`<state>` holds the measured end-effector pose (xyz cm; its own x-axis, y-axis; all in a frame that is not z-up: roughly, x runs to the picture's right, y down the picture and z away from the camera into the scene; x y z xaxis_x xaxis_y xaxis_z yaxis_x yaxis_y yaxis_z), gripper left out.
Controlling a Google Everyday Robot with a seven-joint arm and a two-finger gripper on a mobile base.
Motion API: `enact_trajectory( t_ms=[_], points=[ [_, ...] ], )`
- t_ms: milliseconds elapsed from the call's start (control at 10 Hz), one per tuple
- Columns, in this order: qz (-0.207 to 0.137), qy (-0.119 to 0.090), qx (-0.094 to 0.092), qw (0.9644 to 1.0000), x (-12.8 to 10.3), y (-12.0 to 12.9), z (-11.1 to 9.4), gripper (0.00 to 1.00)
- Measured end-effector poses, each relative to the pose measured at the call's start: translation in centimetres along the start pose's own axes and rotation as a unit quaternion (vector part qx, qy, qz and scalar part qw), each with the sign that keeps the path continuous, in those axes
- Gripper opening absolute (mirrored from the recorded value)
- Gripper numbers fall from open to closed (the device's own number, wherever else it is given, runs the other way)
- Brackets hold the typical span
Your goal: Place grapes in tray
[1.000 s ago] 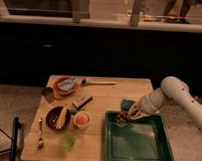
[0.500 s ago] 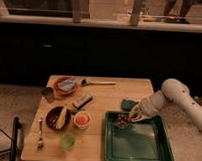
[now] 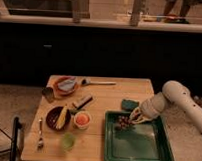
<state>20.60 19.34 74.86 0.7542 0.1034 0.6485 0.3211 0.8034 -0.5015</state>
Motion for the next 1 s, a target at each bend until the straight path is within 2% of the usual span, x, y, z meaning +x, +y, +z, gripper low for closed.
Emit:
enact_trajectory(
  t_ms=[300,500,600,700,1000],
  points=[
    [0.001,-0.004,-0.004,1.0000,0.1,0.5,0.3,0.31],
    [0.004,-0.005,-0.004,1.0000,0.3,0.9,0.3,0.23],
    [0.004,-0.007,-0.006,1.0000,0.4,1.1,0.5,0.22],
    [0.004,-0.007,-0.007,0.9999,0.4,1.1,0.6,0.24],
    [0.007,-0.010,-0.008,0.9999,0.6,1.7,0.6,0.42]
  ],
)
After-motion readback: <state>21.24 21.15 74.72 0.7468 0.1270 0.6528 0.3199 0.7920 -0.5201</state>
